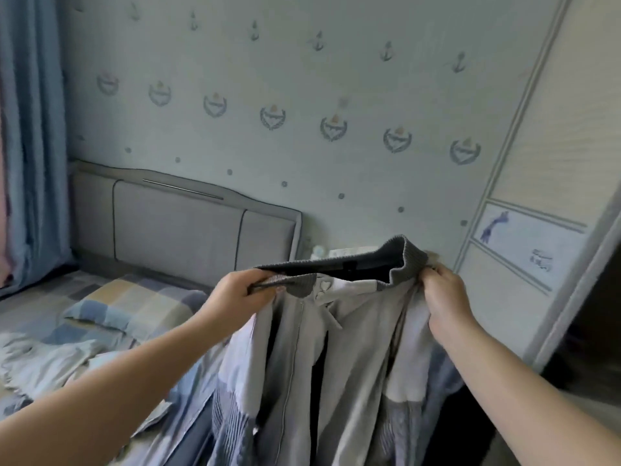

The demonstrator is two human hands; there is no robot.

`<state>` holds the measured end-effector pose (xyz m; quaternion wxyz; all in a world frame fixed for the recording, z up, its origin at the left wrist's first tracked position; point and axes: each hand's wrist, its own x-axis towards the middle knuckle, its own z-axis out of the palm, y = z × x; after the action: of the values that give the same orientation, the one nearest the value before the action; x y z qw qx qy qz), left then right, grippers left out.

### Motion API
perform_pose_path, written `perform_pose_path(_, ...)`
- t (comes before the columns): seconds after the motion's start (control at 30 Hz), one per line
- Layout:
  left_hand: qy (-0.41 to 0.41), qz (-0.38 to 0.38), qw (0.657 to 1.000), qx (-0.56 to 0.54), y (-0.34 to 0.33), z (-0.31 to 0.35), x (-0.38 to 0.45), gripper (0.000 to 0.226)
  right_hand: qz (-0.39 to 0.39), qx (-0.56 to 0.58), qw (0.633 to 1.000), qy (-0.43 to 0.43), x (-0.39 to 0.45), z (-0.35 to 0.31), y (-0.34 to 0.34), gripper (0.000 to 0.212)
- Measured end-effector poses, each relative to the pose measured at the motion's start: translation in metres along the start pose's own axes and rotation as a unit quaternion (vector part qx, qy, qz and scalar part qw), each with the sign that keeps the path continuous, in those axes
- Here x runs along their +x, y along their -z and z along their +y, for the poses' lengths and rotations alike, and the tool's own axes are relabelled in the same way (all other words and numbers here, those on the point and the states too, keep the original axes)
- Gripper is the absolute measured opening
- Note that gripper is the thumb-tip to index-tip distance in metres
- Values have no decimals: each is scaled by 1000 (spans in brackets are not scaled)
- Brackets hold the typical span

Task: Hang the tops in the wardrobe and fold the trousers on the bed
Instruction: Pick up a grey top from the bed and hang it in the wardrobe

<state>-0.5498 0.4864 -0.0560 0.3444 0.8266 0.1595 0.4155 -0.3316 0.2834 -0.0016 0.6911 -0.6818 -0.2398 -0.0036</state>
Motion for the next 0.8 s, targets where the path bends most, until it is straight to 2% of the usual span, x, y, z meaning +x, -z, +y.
perform_pose_path(0.13, -2, 17, 990, -142, -75, 51, 24, 33, 41, 8, 999, -6, 16, -2, 76, 27)
perform_pose_path(0.3, 39, -50, 928, -367, -158, 97, 47, 28, 91, -17, 996, -5, 39, 4, 158, 34)
perform_pose_path(0.47, 29, -100, 887, -451, -231, 129, 71, 32, 141, -16, 990, -19, 60, 17, 223, 42)
perform_pose_path(0.57, 40, -135, 840, -524, -278, 144, 93, 21, 194, -25, 981, -20, 77, 24, 259, 38)
perform_pose_path(0.67, 25, -174, 794, -582, -322, 159, 121, 25, 242, -46, 969, -6, 99, 29, 290, 38)
perform_pose_path(0.8, 12, -222, 749, -624, -376, 184, 163, 25, 300, -61, 952, 9, 129, 30, 323, 33)
